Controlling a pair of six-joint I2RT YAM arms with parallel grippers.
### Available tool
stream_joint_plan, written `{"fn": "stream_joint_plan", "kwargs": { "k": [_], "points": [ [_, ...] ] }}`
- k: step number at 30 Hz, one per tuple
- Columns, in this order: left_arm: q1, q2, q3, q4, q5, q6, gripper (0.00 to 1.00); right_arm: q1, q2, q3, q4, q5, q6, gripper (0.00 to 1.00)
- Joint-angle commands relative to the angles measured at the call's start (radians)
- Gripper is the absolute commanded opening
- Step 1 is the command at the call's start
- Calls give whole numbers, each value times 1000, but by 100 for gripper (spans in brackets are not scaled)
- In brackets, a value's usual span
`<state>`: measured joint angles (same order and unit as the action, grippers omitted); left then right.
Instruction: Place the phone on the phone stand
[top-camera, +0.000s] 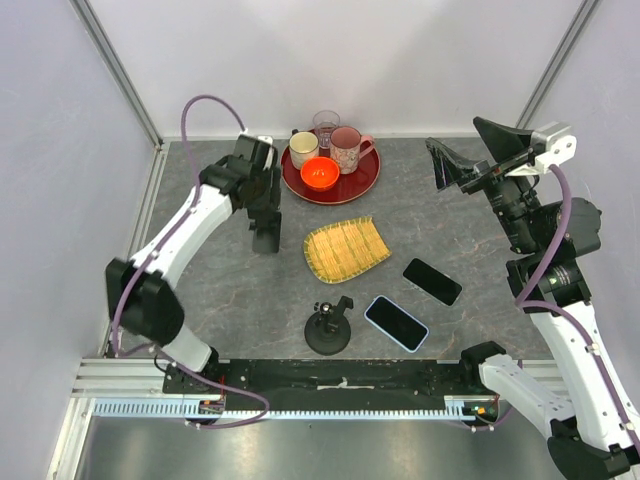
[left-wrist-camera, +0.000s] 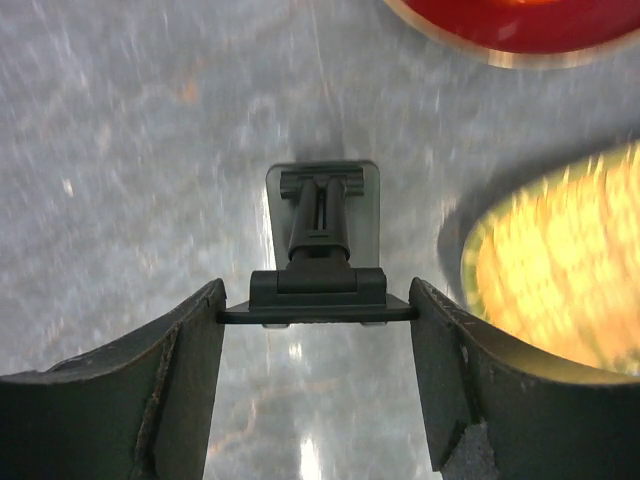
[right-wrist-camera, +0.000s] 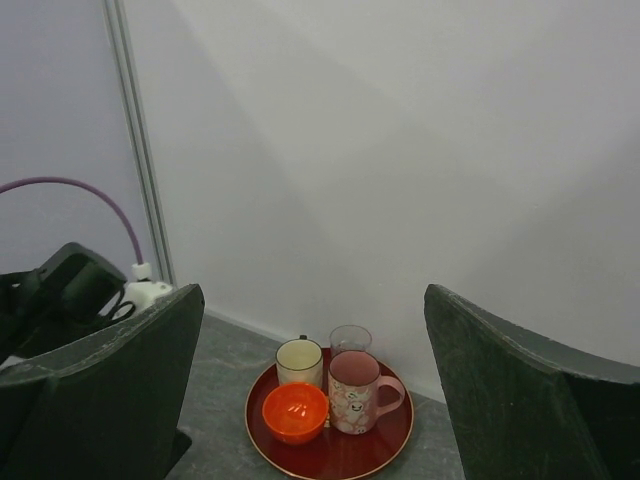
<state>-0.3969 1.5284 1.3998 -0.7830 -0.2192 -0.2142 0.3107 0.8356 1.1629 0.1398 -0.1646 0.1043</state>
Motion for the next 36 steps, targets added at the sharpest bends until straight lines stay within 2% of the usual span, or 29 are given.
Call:
{"fn": "stream_joint_plan", "kwargs": {
  "k": [1,5,8,13,17,36],
  "points": [
    [45,188,224,82,-52,71,2,19,-6,3,-14,60,-48,98],
    [84,410,477,70,-54,107,2,34,-7,4,-31,115,-77,98],
    [115,518,650,15,-36,119,2,44,-4,4,-40,143,-98,98],
    [150,670,820,13,40,128,2,51,11,3,-45,183,-126,98],
    [151,739,925,25,28,179,2,54,26,4,-42,188,-130,98],
    [158,839,981,31,21,174,2,54,66,20,-43,169,-123,98]
  ]
}}
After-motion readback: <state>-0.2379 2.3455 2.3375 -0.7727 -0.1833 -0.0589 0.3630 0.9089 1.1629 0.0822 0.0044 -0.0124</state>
